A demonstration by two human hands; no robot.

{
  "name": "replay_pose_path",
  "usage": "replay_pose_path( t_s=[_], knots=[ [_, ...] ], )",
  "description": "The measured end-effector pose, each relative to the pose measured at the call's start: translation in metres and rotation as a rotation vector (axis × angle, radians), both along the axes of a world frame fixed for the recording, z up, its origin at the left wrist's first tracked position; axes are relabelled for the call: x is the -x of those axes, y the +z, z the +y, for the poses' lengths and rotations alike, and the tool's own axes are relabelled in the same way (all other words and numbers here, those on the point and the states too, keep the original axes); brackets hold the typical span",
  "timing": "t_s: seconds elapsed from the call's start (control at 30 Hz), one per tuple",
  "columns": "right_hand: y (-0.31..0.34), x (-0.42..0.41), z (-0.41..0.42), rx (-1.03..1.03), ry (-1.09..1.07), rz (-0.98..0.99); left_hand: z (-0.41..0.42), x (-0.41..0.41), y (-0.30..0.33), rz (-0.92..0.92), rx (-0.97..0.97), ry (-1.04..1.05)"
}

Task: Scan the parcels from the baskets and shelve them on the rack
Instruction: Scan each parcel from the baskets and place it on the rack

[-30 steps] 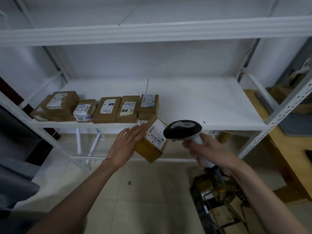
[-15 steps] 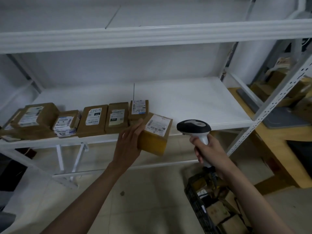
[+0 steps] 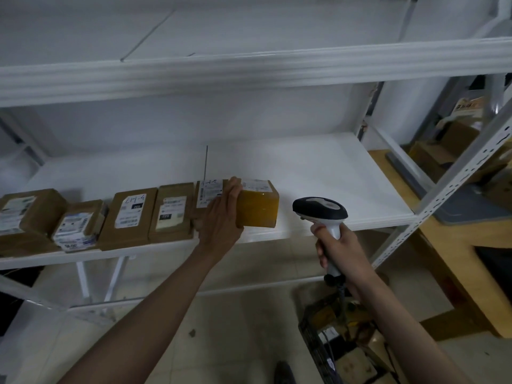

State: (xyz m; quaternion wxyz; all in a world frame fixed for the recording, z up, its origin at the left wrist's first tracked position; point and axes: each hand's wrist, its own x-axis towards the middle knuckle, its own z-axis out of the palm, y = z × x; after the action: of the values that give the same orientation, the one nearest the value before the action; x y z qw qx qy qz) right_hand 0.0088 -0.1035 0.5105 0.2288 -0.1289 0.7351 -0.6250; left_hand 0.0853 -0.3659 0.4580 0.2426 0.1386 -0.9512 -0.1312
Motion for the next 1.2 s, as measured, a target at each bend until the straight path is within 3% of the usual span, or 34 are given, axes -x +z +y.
replay_pose_path(
  t_s=[0.17, 0.37, 0.63, 1.2],
  knots=[
    [-0.002, 0.04, -0.014, -0.01, 0.03, -0.024, -0.013, 0.033, -0.005, -0.086, 0.037, 0.018],
    [-0.008, 0.072, -0.023, -0.011, 0.037, -0.06, -0.026, 0.051, -0.023, -0.395, 0.274, 0.105],
    [-0.016, 0.096, -0.031, 0.007, 0.07, -0.111, -0.033, 0.055, -0.041, -0.54, 0.526, 0.045],
    [-0.028, 0.099, -0.047, -0.031, 0.116, -0.137, -0.021, 0.052, -0.062, -0.538, 0.429, 0.019]
  ],
)
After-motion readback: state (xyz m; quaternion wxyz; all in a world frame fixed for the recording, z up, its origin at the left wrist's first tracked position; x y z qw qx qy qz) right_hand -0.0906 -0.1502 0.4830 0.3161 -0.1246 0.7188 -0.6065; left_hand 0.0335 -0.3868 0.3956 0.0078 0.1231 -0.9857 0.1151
